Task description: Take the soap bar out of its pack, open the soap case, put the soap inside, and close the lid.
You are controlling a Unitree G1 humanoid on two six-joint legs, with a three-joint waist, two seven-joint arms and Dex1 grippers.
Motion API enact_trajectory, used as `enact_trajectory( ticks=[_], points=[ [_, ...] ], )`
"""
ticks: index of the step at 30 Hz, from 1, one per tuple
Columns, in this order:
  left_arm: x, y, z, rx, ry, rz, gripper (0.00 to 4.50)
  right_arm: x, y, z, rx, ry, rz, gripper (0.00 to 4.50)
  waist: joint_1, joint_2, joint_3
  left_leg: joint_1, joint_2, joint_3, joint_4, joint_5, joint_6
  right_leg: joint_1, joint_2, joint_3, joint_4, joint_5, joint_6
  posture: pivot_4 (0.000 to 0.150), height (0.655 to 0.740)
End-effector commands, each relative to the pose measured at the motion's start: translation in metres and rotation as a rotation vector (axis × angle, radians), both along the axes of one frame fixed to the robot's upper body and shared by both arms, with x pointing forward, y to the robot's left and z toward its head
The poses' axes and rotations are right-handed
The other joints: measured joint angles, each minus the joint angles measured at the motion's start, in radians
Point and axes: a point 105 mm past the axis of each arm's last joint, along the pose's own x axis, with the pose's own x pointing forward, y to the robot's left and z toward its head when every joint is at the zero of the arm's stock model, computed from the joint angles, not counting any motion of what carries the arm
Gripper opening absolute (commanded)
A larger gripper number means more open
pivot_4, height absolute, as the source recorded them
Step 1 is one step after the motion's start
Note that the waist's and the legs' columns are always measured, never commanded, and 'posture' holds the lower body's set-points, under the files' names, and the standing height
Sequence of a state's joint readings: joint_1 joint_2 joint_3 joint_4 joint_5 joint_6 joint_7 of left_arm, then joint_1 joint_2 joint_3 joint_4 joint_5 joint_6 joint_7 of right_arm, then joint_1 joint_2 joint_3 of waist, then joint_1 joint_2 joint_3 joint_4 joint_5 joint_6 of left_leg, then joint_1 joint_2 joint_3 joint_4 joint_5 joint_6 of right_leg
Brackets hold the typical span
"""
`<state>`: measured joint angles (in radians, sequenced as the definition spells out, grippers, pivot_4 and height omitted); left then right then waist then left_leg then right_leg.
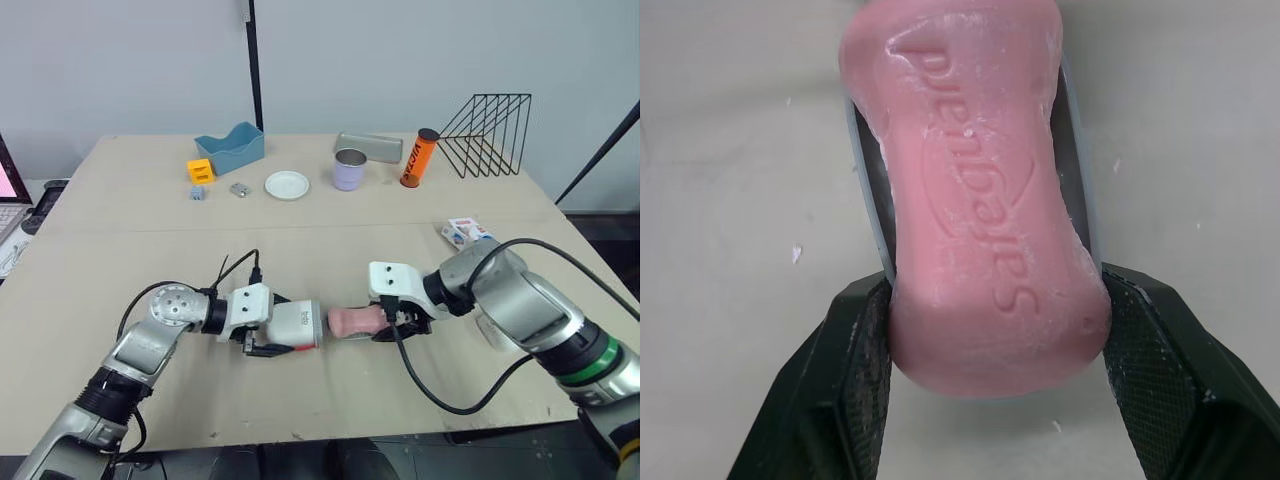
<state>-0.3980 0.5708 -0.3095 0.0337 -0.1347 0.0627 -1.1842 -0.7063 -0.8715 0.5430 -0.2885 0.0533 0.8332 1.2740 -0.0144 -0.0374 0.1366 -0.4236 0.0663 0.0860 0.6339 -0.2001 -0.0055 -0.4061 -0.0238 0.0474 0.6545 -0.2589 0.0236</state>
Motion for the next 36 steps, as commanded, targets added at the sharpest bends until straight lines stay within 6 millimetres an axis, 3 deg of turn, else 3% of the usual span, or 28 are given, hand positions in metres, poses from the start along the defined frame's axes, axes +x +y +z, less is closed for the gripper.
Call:
enact_trajectory(
  ticks=[1, 28, 32, 36],
  points=[
    [0.002, -0.007, 0.005, -0.009, -0.025, -0.012, 3.5, 0.004, 0.005, 0.012, 0.016, -0.044, 0.01, 2.46, -0.001, 0.0, 0.0, 0.0, 0.0, 0.0, 0.0, 0.0, 0.0, 0.0, 0.0, 0.0, 0.0, 0.0, 0.0, 0.15, 0.7393],
    [0.009, -0.028, 0.001, -0.032, -0.018, -0.014, 3.5, -0.001, 0.024, 0.022, -0.007, -0.102, 0.115, 2.46, -0.001, 0.0, 0.0, 0.0, 0.0, -0.001, 0.0, 0.0, 0.0, 0.0, 0.001, 0.0, 0.001, 0.002, 0.004, 0.15, 0.7393],
    [0.011, -0.032, 0.002, -0.044, -0.019, -0.009, 3.5, -0.001, 0.027, 0.024, 0.003, -0.109, 0.121, 4.37, -0.001, 0.0, 0.0, 0.0, 0.0, -0.001, 0.0, 0.0, 0.0, 0.0, 0.001, 0.0, 0.001, 0.002, 0.004, 0.15, 0.7393],
    [0.015, -0.038, 0.002, -0.062, -0.021, 0.003, 3.5, -0.002, 0.03, 0.029, 0.014, -0.114, 0.124, 4.48, -0.001, 0.0, 0.0, 0.0, 0.0, -0.001, 0.0, 0.0, 0.0, 0.0, 0.001, 0.0, 0.001, 0.002, 0.005, 0.15, 0.7393]
  ],
)
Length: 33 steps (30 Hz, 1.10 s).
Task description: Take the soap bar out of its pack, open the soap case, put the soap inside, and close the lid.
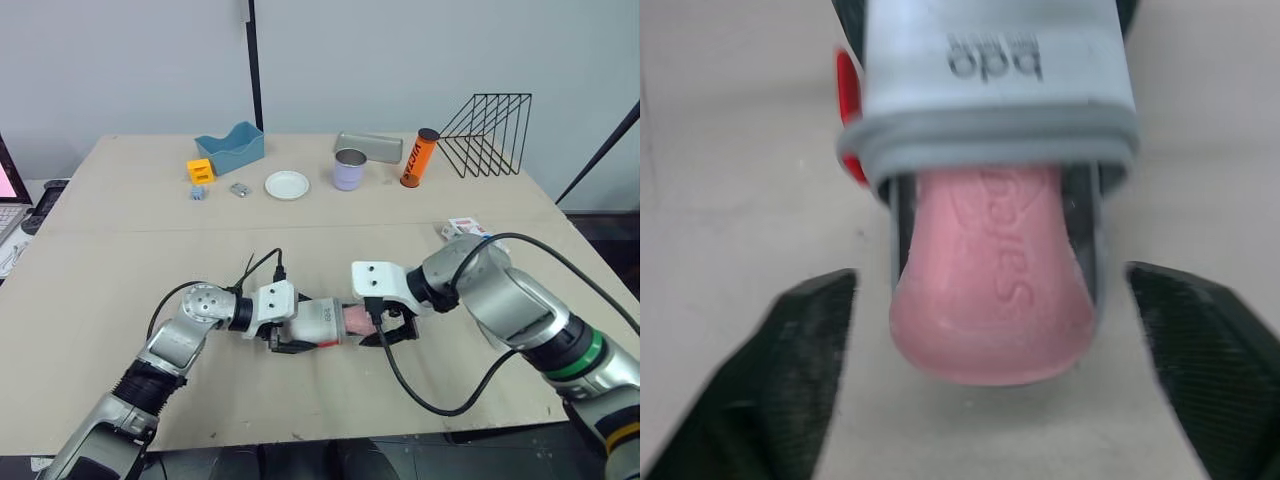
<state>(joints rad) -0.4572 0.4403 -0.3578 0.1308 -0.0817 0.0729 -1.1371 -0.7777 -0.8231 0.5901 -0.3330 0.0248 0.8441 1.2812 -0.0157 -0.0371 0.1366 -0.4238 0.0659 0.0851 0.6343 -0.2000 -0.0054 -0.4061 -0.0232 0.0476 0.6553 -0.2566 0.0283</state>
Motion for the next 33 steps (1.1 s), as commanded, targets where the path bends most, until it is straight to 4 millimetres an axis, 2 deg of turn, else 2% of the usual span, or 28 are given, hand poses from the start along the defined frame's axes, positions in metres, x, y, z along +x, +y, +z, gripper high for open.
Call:
enact_trajectory(
  ticks=[1, 8, 11, 15, 19, 23, 24, 26, 33],
  points=[
    [0.005, -0.007, 0.01, -0.025, -0.046, 0.002, 3.5, 0.0, 0.006, 0.019, 0.026, -0.053, 0.029, 4.48, 0.0, 0.0, 0.0, 0.0, 0.0, 0.0, 0.0, 0.0, 0.0, 0.0, 0.0, 0.0, 0.0, 0.0, 0.0, 0.15, 0.7393],
    [0.006, -0.005, 0.009, -0.037, -0.042, 0.013, 3.5, 0.005, 0.002, 0.029, 0.048, -0.076, 0.003, 4.48, 0.0, 0.0, 0.0, 0.0, 0.0, 0.0, 0.0, 0.0, 0.0, 0.0, 0.0, 0.0, 0.0, 0.0, 0.0, 0.15, 0.7393],
    [0.005, -0.003, 0.009, -0.036, -0.043, 0.016, 3.5, 0.011, -0.009, 0.032, 0.048, -0.099, -0.036, 4.48, 0.0, 0.0, 0.0, 0.0, 0.0, -0.001, 0.0, 0.0, 0.0, 0.0, 0.0, 0.0, 0.0, 0.0, 0.0, 0.15, 0.7393],
    [0.005, -0.002, 0.012, -0.04, -0.049, 0.02, 3.5, 0.017, -0.026, 0.024, 0.025, -0.102, -0.1, 4.48, 0.0, 0.0, 0.0, 0.0, -0.001, -0.001, 0.0, 0.0, 0.0, 0.0, 0.0, 0.0, 0.0, 0.0, -0.001, 0.15, 0.7393],
    [0.005, -0.001, 0.013, -0.035, -0.054, 0.014, 3.5, 0.016, -0.025, 0.016, 0.028, -0.081, -0.116, 3.6, -0.003, 0.0, 0.0, 0.0, 0.0, -0.001, 0.0, 0.0, 0.0, 0.0, 0.0, 0.0, 0.0, 0.0, 0.0, 0.15, 0.7393],
    [0.007, -0.003, 0.017, -0.039, -0.065, 0.01, 3.5, 0.012, -0.016, 0.007, 0.025, -0.061, -0.092, 1.68, -0.005, 0.0, 0.0, 0.0, 0.0, -0.001, 0.0, 0.0, 0.0, 0.0, 0.0, 0.0, 0.001, 0.0, 0.0, 0.15, 0.7393],
    [0.008, -0.003, 0.018, -0.041, -0.068, 0.011, 3.5, 0.011, -0.014, 0.004, 0.02, -0.056, -0.084, 1.0, -0.004, 0.0, 0.0, 0.0, 0.0, -0.001, 0.0, 0.0, 0.0, 0.0, 0.0, 0.0, 0.001, 0.0, 0.0, 0.15, 0.7393],
    [0.008, -0.004, 0.019, -0.043, -0.073, 0.011, 3.5, 0.012, -0.013, 0.0, 0.011, -0.054, -0.078, 0.06, -0.004, 0.0, 0.0, 0.0, 0.0, -0.001, 0.0, 0.0, 0.0, 0.0, 0.0, 0.0, 0.001, 0.0, 0.0, 0.15, 0.7393],
    [0.008, -0.007, 0.024, -0.055, -0.085, 0.011, 3.5, 0.014, -0.005, -0.013, -0.014, -0.043, -0.065, 0.06, -0.004, 0.0, 0.0, 0.0, -0.001, -0.001, 0.0, 0.0, 0.0, 0.0, 0.0, 0.0, 0.001, 0.0, 0.001, 0.15, 0.7393]
  ],
)
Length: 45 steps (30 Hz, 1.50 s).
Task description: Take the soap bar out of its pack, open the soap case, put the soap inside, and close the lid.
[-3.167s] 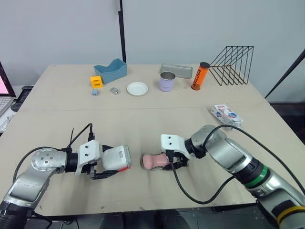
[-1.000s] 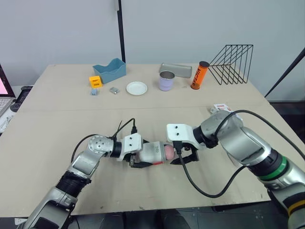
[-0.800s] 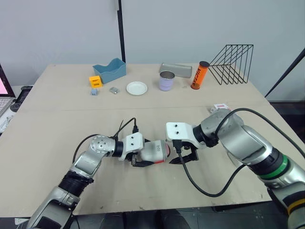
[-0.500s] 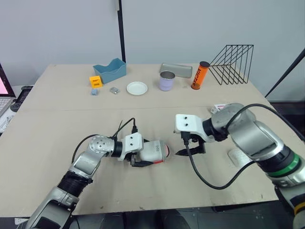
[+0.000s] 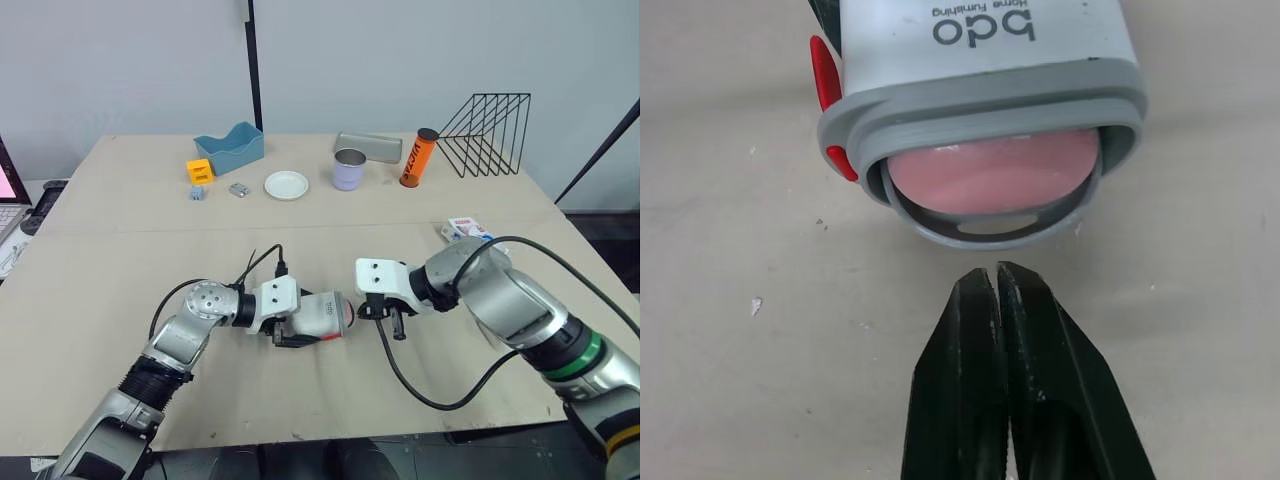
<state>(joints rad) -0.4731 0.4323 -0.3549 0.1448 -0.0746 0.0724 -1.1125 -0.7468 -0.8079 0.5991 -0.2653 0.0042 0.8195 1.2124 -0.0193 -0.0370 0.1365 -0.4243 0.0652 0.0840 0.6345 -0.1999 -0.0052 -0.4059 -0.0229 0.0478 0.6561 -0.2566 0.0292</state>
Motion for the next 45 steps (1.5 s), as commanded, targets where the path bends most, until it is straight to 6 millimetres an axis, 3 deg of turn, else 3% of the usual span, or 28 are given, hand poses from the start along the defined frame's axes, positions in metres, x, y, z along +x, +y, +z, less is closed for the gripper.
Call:
enact_trajectory(
  ticks=[1, 10, 16, 23, 26, 29, 33, 40, 45],
  points=[
    [0.002, -0.006, 0.022, -0.05, -0.068, -0.014, 3.5, 0.003, 0.004, 0.001, -0.012, -0.028, 0.01, 0.06, 0.0, 0.0, 0.0, 0.0, 0.0, 0.0, 0.0, 0.0, 0.0, 0.0, 0.0, 0.0, 0.0, 0.0, 0.0, 0.15, 0.7393],
    [0.001, -0.008, 0.019, -0.047, -0.062, -0.016, 3.5, 0.0, 0.022, 0.012, 0.05, -0.022, 0.027, 0.06, 0.0, 0.0, 0.0, 0.0, 0.0, -0.001, 0.0, 0.0, 0.0, 0.0, 0.0, 0.0, 0.001, 0.0, 0.0, 0.15, 0.7393],
    [0.002, 0.001, 0.021, -0.048, -0.063, 0.008, 3.5, 0.008, -0.02, -0.002, -0.055, -0.073, -0.04, 0.06, 0.003, 0.0, 0.0, 0.0, -0.002, -0.002, 0.0, 0.0, 0.0, 0.001, 0.0, 0.0, 0.001, -0.001, 0.002, 0.15, 0.7393],
    [-0.001, 0.014, 0.026, -0.046, -0.072, 0.024, 3.5, 0.024, -0.035, 0.036, 0.066, -0.147, -0.191, 0.06, -0.002, 0.0, 0.0, 0.0, -0.001, -0.005, 0.0, 0.0, 0.0, 0.0, 0.001, 0.001, 0.002, -0.001, 0.001, 0.15, 0.7393],
    [-0.004, 0.017, 0.029, -0.045, -0.075, 0.019, 3.5, 0.03, -0.042, 0.063, 0.143, -0.181, -0.285, 1.23, -0.002, 0.0, 0.0, 0.0, -0.001, -0.005, 0.0, 0.0, 0.0, 0.0, 0.001, 0.001, 0.003, -0.001, 0.001, 0.15, 0.7393],
    [-0.01, 0.016, 0.03, -0.044, -0.076, 0.002, 3.5, 0.032, -0.055, 0.075, 0.167, -0.189, -0.384, 2.64, 0.001, 0.0, 0.0, 0.0, -0.002, -0.005, 0.0, 0.0, 0.0, 0.0, 0.0, 0.001, 0.003, -0.002, 0.002, 0.15, 0.7393],
    [-0.023, 0.005, 0.032, -0.057, -0.079, -0.052, 3.5, 0.029, -0.106, 0.072, 0.075, -0.192, -0.575, 4.37, 0.01, 0.0, 0.0, 0.0, -0.003, -0.005, 0.0, 0.0, 0.0, 0.001, -0.002, 0.001, 0.003, -0.005, -0.001, 0.15, 0.7393],
    [-0.025, -0.005, 0.028, -0.075, -0.069, -0.061, 3.5, 0.015, -0.153, 0.071, 0.003, -0.146, -0.761, 4.37, 0.003, 0.001, 0.0, 0.001, -0.003, -0.005, 0.001, 0.0, 0.0, 0.0, -0.001, 0.004, 0.003, -0.005, -0.002, 0.15, 0.7393],
    [-0.025, -0.006, 0.025, -0.077, -0.064, -0.064, 3.5, 0.007, -0.17, 0.062, -0.005, -0.094, -0.85, 4.37, -0.001, 0.001, 0.0, 0.001, -0.003, -0.005, 0.0, 0.0, 0.001, 0.0, 0.0, 0.005, 0.003, -0.004, 0.001, 0.15, 0.7393]
  ],
)
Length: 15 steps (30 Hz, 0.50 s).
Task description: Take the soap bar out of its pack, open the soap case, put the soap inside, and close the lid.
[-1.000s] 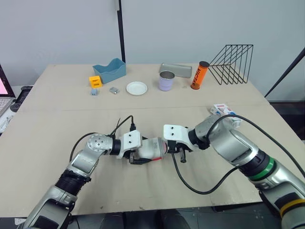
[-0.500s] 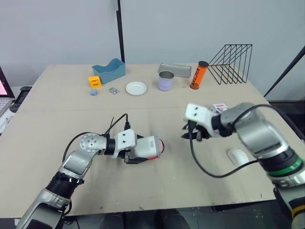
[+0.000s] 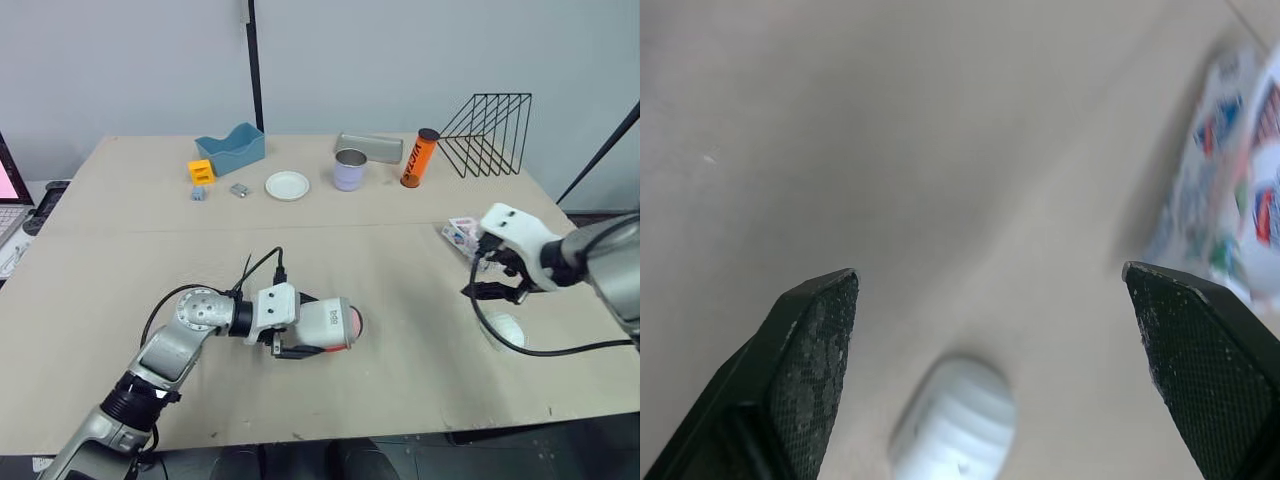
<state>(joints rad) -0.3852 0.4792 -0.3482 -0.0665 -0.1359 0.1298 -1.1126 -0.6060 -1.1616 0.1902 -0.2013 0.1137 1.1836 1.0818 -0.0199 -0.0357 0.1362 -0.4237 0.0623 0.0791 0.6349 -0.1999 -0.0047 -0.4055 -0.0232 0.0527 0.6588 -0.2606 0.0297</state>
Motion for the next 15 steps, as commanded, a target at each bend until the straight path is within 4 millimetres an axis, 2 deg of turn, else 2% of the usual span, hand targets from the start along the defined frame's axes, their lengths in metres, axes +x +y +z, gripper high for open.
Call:
enact_trajectory(
  ticks=[1, 7, 11, 15],
  points=[
    [0.002, -0.004, 0.01, -0.028, -0.042, -0.011, 3.5, -0.003, -0.014, 0.004, -0.011, -0.014, -0.055, 4.37, -0.001, 0.0, 0.0, 0.0, 0.0, 0.0, 0.0, 0.0, 0.0, 0.0, 0.0, 0.0, 0.0, 0.001, 0.002, 0.15, 0.7393],
    [0.002, -0.003, 0.011, -0.032, -0.044, -0.009, 3.5, -0.003, -0.007, 0.004, 0.057, -0.012, -0.065, 4.37, -0.001, 0.001, 0.0, 0.0, 0.0, 0.0, 0.0, 0.0, 0.0, 0.0, 0.0, 0.001, 0.0, 0.001, 0.003, 0.15, 0.7393],
    [0.004, -0.001, 0.015, -0.05, -0.064, -0.003, 3.5, -0.011, 0.027, 0.014, 0.33, 0.036, 0.0, 4.37, -0.001, 0.001, 0.0, 0.0, 0.0, 0.0, 0.0, 0.0, 0.0, 0.0, 0.0, 0.002, 0.0, 0.002, 0.004, 0.15, 0.7393],
    [0.006, 0.001, 0.016, -0.049, -0.073, 0.0, 3.5, -0.016, 0.041, 0.015, 0.582, 0.12, -0.051, 4.37, -0.001, 0.001, 0.0, 0.0, 0.0, -0.001, 0.0, 0.0, 0.0, 0.001, 0.001, 0.001, 0.0, 0.002, 0.004, 0.15, 0.7393]
  ],
)
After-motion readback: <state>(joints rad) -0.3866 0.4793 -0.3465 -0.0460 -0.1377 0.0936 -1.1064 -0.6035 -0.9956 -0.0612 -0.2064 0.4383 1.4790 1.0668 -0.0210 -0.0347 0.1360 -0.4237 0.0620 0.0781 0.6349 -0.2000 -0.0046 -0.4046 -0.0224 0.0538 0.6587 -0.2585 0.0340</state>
